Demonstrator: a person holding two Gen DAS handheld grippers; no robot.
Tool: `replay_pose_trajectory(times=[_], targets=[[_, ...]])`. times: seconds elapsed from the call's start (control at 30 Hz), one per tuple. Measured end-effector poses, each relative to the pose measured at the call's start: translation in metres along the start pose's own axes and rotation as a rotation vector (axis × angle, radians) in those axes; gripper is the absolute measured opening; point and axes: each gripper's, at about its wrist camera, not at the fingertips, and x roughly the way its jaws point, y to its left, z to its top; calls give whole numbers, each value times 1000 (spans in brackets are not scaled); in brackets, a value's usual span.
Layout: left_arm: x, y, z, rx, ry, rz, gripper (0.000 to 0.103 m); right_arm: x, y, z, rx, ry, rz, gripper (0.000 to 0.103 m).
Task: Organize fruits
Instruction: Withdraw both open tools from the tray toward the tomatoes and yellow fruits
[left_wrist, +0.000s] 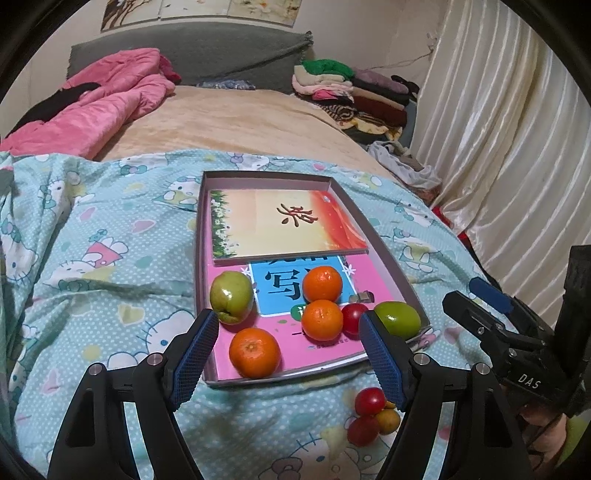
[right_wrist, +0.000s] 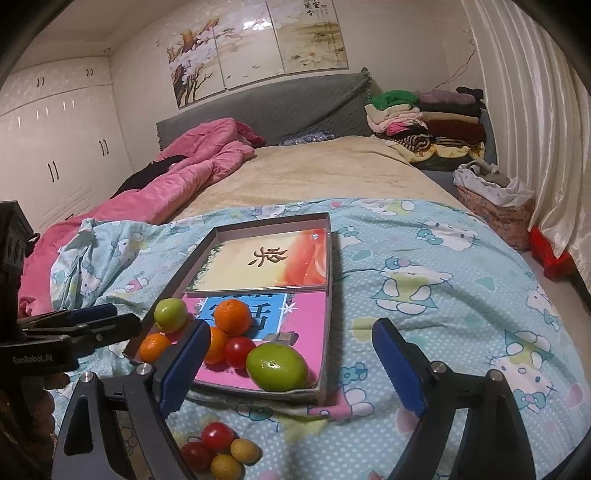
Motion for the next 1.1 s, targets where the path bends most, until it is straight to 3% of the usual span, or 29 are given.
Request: replay_pose_trajectory(times=[0.43,1.1], targets=[[-9,-11,-14,55,41,-30,79,-10,3,-11,16,71,14,89],[5,-27,-54,122,227,-65,79,-9,28,-39,-41,285,-2,89]])
